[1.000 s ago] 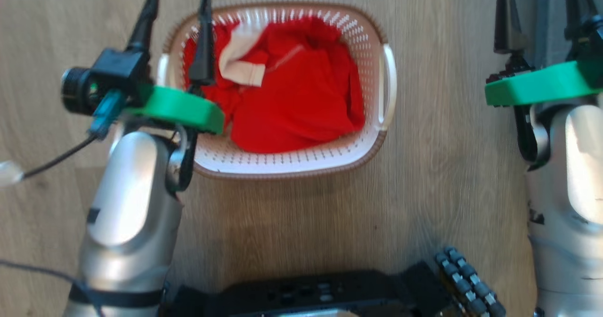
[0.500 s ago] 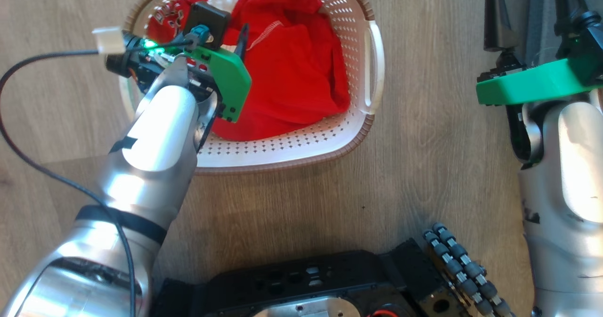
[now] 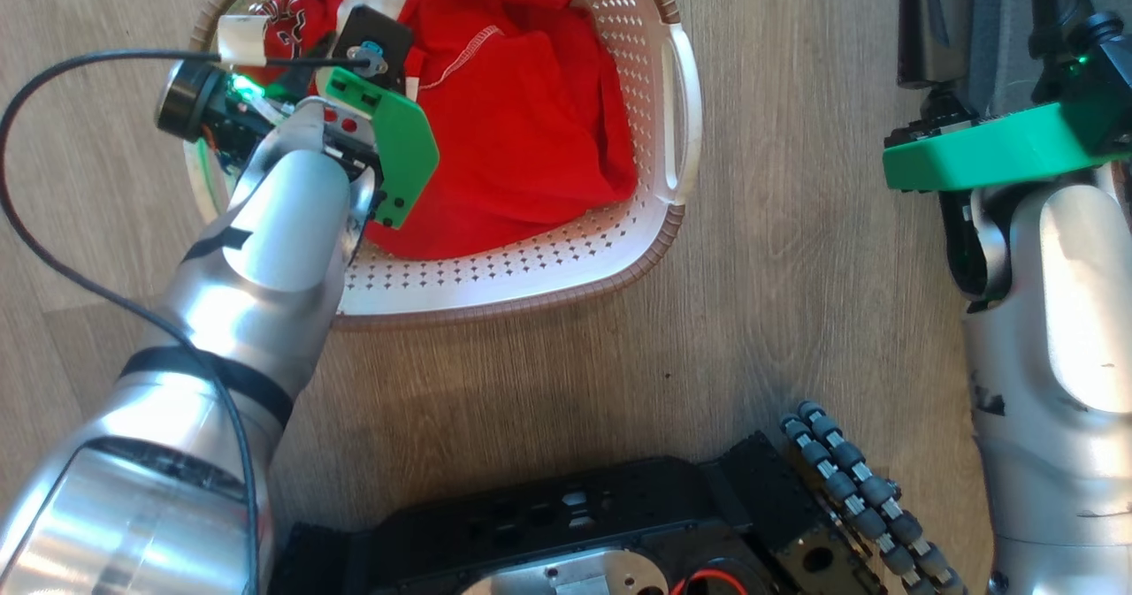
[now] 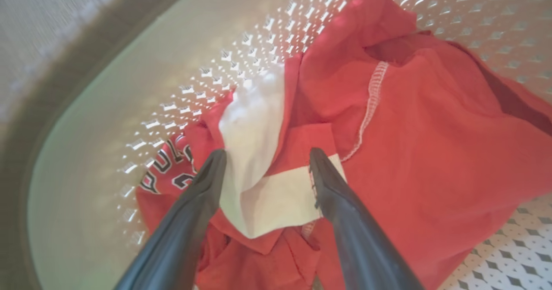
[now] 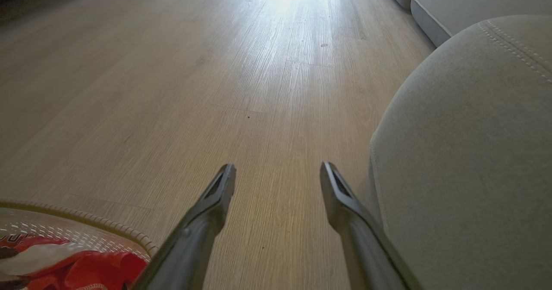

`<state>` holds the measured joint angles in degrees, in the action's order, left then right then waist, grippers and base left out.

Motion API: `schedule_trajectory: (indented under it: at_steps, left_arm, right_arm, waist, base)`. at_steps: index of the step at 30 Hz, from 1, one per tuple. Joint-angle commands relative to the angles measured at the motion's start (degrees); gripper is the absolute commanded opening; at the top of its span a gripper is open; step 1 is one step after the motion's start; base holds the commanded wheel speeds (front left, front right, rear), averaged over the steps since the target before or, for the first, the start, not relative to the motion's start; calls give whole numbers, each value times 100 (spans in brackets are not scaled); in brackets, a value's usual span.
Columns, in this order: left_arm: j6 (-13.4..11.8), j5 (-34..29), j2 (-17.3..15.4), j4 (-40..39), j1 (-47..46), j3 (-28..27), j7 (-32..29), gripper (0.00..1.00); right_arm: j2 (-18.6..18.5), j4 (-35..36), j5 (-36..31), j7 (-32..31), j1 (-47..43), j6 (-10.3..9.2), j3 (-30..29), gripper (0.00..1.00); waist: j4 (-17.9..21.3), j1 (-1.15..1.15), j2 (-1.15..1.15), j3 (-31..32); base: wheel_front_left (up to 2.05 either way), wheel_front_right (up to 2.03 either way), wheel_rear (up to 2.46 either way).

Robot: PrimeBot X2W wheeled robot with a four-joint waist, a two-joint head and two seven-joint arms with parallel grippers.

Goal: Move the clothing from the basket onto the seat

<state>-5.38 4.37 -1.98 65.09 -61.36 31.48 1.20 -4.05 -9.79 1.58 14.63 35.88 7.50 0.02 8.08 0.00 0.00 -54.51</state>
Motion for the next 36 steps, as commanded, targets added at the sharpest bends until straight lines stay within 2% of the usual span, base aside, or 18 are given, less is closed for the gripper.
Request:
schedule_trajectory:
  at_steps: [1, 7, 13, 14, 16, 17, 19, 20, 21, 27, 36]
  left_arm:
    - [-78, -35, -97, -1, -11, -20, 45, 100]
    - [-210, -28, -92, 276, -260, 115, 4, 100]
    - [-199, 85, -91, 383, -359, 244, -83, 100]
    - [-199, 114, -91, 388, -368, 275, -103, 94]
    - [-226, 167, -91, 388, -386, 336, -112, 52]
    - [-254, 186, -90, 390, -400, 367, -104, 48]
    - [-278, 226, -90, 407, -423, 436, -136, 32]
    - [-275, 258, -90, 404, -433, 463, -138, 20]
    - [-262, 288, -90, 401, -438, 494, -138, 0]
    - [-162, 704, -90, 78, -240, 578, 225, 0]
    - [-343, 1473, -90, -612, 353, 442, 1280, 0]
  right_arm:
    - [64, 168, 29, 37, -190, -1, 80, 100]
    - [70, 175, 36, 37, -162, -1, 125, 100]
    - [73, 183, 63, 37, -109, -1, 184, 100]
    - [73, 182, 68, 37, -99, -1, 191, 100]
    - [72, 177, 79, 37, -82, -1, 204, 100]
    - [70, 174, 86, 37, -76, -1, 208, 100]
    - [65, 172, 100, 37, -66, -1, 208, 100]
    - [62, 172, 106, 37, -62, -1, 206, 100]
    - [59, 170, 111, 37, -61, -1, 202, 100]
    - [52, 89, 114, 37, -164, -1, 99, 100]
    - [-77, 7, 41, 37, -552, -1, -207, 100]
  waist:
    - [-4, 0, 0, -20]
    - [0, 0, 0, -87]
    - [44, 0, 0, -160]
    - [51, 0, 0, -169]
    - [68, 0, 0, -183]
    - [75, 0, 0, -191]
    - [84, 0, 0, -208]
    - [88, 0, 0, -215]
    - [89, 0, 0, -216]
    - [-19, 0, 0, 47]
    - [-416, 0, 0, 1000]
  base:
    - [0, 0, 0]
    - [0, 0, 0]
    - [0, 0, 0]
    - [0, 0, 0]
    - [0, 0, 0]
    - [0, 0, 0]
    - [0, 0, 0]
    - [0, 0, 0]
    - [0, 0, 0]
    - [0, 0, 0]
    - [0, 0, 0]
